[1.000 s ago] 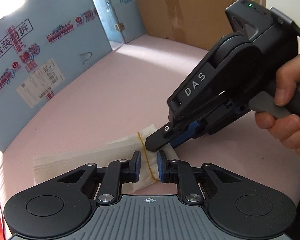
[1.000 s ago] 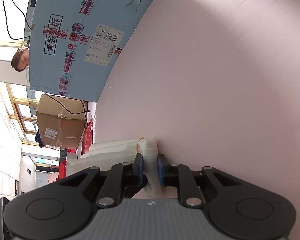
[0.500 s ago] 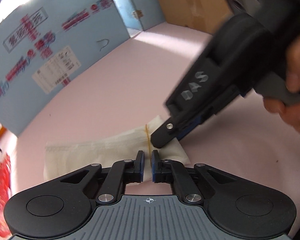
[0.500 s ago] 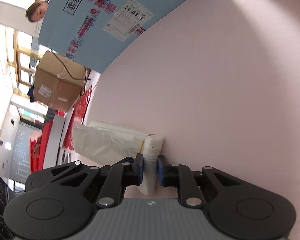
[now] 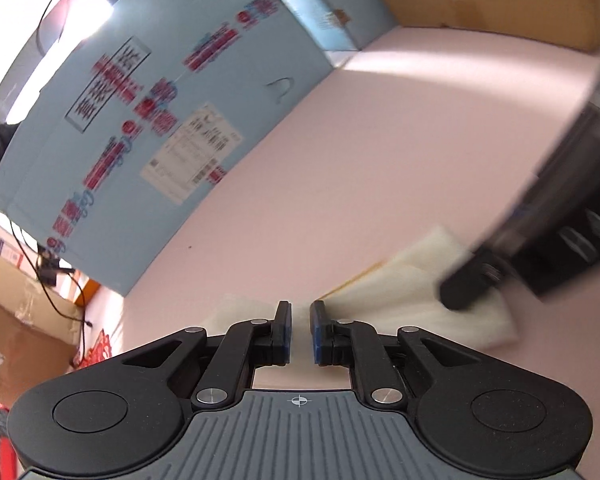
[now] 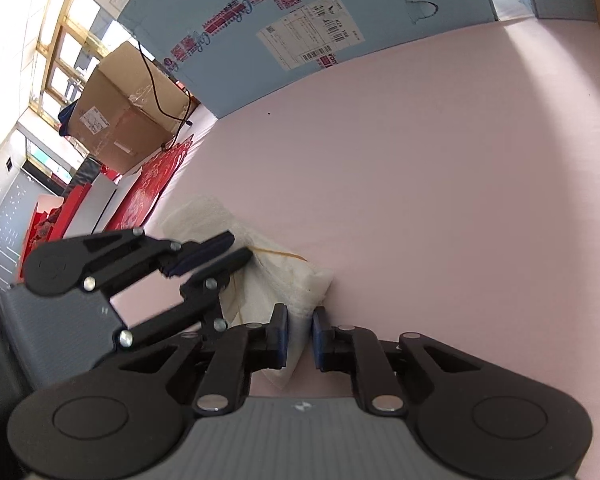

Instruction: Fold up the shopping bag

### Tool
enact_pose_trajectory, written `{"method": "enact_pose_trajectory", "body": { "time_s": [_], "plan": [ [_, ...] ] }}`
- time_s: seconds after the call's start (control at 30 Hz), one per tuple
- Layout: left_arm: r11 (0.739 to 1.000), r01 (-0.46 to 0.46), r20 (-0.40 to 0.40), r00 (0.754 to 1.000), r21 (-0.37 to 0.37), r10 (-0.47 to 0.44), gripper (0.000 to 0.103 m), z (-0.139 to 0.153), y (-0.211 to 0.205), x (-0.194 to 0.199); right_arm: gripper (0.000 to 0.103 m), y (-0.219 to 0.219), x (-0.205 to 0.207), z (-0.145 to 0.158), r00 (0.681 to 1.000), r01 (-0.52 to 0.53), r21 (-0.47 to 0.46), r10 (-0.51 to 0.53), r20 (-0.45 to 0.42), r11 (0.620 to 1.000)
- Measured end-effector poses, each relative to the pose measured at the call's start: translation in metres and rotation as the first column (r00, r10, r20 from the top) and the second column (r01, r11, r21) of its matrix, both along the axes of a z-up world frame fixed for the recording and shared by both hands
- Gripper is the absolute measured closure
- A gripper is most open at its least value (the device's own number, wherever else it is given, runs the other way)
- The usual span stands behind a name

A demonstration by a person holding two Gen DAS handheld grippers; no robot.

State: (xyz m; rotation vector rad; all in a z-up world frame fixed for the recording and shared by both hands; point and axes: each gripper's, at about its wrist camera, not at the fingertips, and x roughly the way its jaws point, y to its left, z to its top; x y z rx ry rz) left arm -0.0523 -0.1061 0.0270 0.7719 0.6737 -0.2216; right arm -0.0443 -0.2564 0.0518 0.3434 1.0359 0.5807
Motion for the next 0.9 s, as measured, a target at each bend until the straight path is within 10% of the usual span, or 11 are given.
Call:
{"method": "enact_pose_trajectory", "body": {
  "time_s": [0.2, 0.47, 0.53, 0.73, 0.9],
  "plan": [
    [0.991, -0.037, -0.084, 0.996, -0.132, 0.026, 0.083, 0.006, 0.015, 0.019, 0.088, 0.006, -0.009, 0.005, 0.995, -0.049, -0.061, 0.055, 0.087, 0.997],
    [0.981, 0.065, -0.040, 0.996, -0.185, -0.074, 0.083, 0.006, 0.020, -0.012, 0.059, 0.003, 0.005, 0.002, 1.000, 0.022, 0.077, -0.022, 0.002, 0.997],
    [0.987, 0.057, -0.033, 0.997, -0.151, -0.062, 0.083, 0.005, 0.022, -0.016, 0.083, 0.006, 0.007, 0.001, 0.999, 0.053, 0.064, -0.053, -0.007, 0.997],
    [0.997, 0.059, -0.020, 0.998, -0.051, -0.060, 0.083, 0.007, 0.019, -0.035, 0.089, 0.019, 0.003, 0.009, 0.990, 0.141, -0.009, -0.141, -0.003, 0.990],
    [0.998, -0.007, -0.035, 0.999, -0.063, 0.005, 0.083, 0.017, 0.039, -0.040, 0.091, 0.009, 0.005, 0.012, 0.964, 0.263, 0.100, -0.256, -0.075, 0.960]
  ]
}}
